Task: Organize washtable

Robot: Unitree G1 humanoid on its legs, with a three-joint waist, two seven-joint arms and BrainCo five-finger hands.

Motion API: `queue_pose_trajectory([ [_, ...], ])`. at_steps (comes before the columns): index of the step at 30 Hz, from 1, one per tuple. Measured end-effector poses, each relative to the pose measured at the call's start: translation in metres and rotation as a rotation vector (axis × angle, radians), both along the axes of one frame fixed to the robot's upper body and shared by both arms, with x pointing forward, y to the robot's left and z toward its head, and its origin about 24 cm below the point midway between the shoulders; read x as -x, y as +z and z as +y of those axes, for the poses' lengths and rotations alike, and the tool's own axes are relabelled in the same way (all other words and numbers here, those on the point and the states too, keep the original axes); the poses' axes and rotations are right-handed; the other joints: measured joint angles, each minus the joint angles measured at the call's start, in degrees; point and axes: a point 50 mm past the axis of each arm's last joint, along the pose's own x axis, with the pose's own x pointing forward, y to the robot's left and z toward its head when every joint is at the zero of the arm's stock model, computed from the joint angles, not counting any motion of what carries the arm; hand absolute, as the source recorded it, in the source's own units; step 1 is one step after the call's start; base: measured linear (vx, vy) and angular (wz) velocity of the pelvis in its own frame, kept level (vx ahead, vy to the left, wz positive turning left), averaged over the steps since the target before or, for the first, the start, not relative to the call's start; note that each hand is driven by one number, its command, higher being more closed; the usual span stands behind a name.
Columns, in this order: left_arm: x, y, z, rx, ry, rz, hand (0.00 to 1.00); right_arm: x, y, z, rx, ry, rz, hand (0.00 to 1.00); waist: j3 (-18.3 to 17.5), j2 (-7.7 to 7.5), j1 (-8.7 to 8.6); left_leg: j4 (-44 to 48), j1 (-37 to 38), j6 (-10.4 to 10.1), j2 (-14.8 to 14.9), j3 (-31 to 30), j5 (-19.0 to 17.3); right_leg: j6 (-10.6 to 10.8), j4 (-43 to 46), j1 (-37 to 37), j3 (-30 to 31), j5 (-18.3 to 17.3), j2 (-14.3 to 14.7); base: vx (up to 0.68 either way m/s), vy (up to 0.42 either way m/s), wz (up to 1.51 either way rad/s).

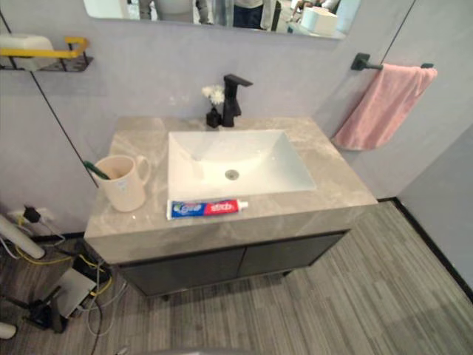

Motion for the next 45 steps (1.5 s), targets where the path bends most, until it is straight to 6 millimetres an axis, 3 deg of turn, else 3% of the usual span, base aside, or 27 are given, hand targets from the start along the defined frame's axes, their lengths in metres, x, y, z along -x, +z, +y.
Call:
queue_pose_trajectory([
  [1,0.0,-0.001,-0.003,0.008,-0.02,0.005,0.0,-0.012,0.015,-0.009,0.079,0.03,0.006,0.0,0.0,0.24,0.04,0.4,-0.2,0.2,-0.2,-0.1,-0.1,0.0,0.0,0.0,0.0,0.0,-0.2,-0.05,0.029,0.06],
  [3,0.002,-0.004,-0.014,0.032,-0.101,0.024,0.0,-0.057,0.071,-0.034,0.347,0.08,-0.029,0.0,-0.3,1.14,0.2,1.3,-1.4,0.3,-0.5,-0.7,-0.2,0.1,0.8,-0.9,-0.4,0.0,-0.5,-0.06,0.006,0.1],
  [6,0.006,-0.005,-0.02,0.051,-0.178,0.046,0.0,-0.1,0.105,-0.041,0.48,0.128,-0.082,0.0,-0.3,1.46,0.75,2.3,-2.2,0.3,-0.3,-1.9,-0.2,0.0,0.8,-0.7,-1.3,0.1,-0.5,-0.07,-0.028,0.15],
  [8,0.007,-0.006,-0.022,0.058,-0.218,0.059,0.0,-0.118,0.118,-0.041,0.529,0.188,-0.088,0.0,-0.2,1.21,1.72,2.6,-2.7,0.3,-0.4,-2.5,-0.2,0.0,0.8,-0.8,-1.8,0.0,-0.6,-0.05,-0.023,0.15],
  [11,0.013,-0.006,-0.024,0.06,-0.257,0.083,0.0,-0.152,0.162,-0.035,0.716,0.344,-0.109,0.0,-0.1,1.86,2.25,3.2,-3.8,0.3,-0.8,-4.2,-0.1,0.0,0.7,-0.3,-3.4,0.0,-1.1,-0.07,-0.015,0.29],
  [12,0.018,-0.006,-0.023,0.057,-0.256,0.091,0.0,-0.169,0.188,-0.029,0.837,0.451,-0.107,0.0,0.0,1.89,2.76,3.4,-4.0,0.3,-1.0,-5.0,-0.1,-0.1,0.5,0.1,-4.2,-0.2,-1.4,-0.03,0.001,0.24],
  [14,0.022,-0.006,-0.023,0.059,-0.275,0.105,0.0,-0.187,0.214,-0.02,0.957,0.576,-0.118,0.0,0.0,1.81,3.28,3.5,-4.0,0.2,-1.2,-5.7,0.0,-0.2,0.5,0.5,-4.8,-0.2,-1.5,-0.02,0.002,0.21],
  [15,0.028,-0.006,-0.024,0.064,-0.288,0.12,0.0,-0.208,0.241,-0.004,1.078,0.705,-0.144,0.0,0.1,1.63,3.42,3.6,-4.2,0.2,-1.3,-6.1,0.0,-0.1,0.3,0.7,-5.3,-0.2,-1.7,-0.02,0.004,0.19],
  [18,0.029,-0.005,-0.023,0.073,-0.295,0.115,0.0,-0.234,0.273,0.026,1.241,0.923,-0.185,0.0,0.4,0.84,3.49,4.5,-5.0,0.2,-1.7,-8.2,0.1,0.0,0.0,1.3,-7.5,-0.3,-2.1,0.01,0.001,0.33],
  [20,0.025,-0.004,-0.02,0.062,-0.319,0.103,0.0,-0.248,0.284,0.046,1.305,1.046,-0.221,0.0,0.8,0.19,3.89,5.2,-5.5,0.4,-1.8,-9.0,0.3,0.0,0.1,1.4,-8.2,-0.3,-2.1,0.03,0.002,0.26],
  [26,0.018,-0.002,-0.016,0.042,-0.353,0.075,0.0,-0.285,0.288,0.104,1.444,1.482,-0.135,0.0,2.6,-1.19,5.42,6.8,-7.8,0.4,-2.2,-12.0,0.2,-0.3,0.3,1.6,-11.1,-0.1,-2.4,0.01,0.0,0.26],
  [30,0.022,-0.003,-0.023,0.072,-0.385,0.082,0.0,-0.294,0.268,0.129,1.466,1.749,-0.003,0.0,3.0,-0.97,6.7,7.1,-9.0,0.6,-2.4,-13.9,0.3,-0.8,0.7,1.4,-13.4,1.3,-2.4,0.01,0.012,0.23],
  [37,0.026,-0.005,-0.035,0.102,-0.381,0.073,0.0,-0.298,0.252,0.15,1.474,1.97,0.095,0.0,4.8,-1.4,7.33,7.2,-11.2,1.8,-3.2,-15.5,1.4,-0.7,-1.3,1.0,-15.1,4.9,-2.8,-0.03,0.033,0.14],
  [45,0.02,-0.005,-0.036,0.106,-0.38,0.034,0.0,-0.298,0.242,0.158,1.458,2.071,0.136,0.0,6.7,-2.39,8.49,5.9,-13.5,1.4,-3.9,-16.9,4.0,-0.7,-1.6,-0.9,-17.0,4.9,-3.3,-0.09,-0.023,0.08],
])
